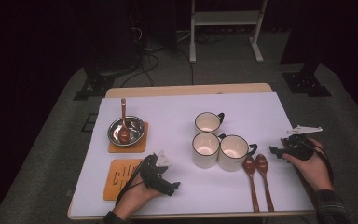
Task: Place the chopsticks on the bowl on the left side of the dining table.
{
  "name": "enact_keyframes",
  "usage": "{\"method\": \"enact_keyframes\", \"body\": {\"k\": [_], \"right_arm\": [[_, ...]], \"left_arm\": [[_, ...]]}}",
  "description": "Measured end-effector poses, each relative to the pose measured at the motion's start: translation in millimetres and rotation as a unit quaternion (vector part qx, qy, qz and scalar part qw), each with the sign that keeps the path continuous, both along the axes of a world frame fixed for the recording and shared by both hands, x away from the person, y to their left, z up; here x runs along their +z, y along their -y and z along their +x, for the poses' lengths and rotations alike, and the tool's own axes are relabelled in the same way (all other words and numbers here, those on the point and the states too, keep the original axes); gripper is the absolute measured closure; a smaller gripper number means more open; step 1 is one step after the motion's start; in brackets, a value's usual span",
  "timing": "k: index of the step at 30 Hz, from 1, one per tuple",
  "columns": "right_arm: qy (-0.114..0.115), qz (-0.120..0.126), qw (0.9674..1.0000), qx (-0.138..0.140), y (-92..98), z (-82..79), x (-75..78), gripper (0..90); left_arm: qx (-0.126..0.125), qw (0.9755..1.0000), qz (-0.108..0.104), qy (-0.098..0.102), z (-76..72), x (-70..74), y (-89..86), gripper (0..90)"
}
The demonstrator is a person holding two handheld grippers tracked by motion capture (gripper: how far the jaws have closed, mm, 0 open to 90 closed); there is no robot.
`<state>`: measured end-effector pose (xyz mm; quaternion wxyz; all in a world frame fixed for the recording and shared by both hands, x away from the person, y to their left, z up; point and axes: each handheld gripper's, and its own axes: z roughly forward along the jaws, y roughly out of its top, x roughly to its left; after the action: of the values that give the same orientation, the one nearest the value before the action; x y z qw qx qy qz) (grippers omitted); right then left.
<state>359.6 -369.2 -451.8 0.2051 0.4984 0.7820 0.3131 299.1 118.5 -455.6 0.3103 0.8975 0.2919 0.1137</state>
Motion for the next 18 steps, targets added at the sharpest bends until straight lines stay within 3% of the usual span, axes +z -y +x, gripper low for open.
{"method": "enact_keyframes", "body": {"k": [18], "right_arm": [[-0.003, 0.003, 1.0000, 0.005, -3.4, -0.4, -1.2, 24.3]], "left_arm": [[-0.001, 1.0000, 0.003, -0.002, 0.2, 0.5, 0.2, 0.6]]}}
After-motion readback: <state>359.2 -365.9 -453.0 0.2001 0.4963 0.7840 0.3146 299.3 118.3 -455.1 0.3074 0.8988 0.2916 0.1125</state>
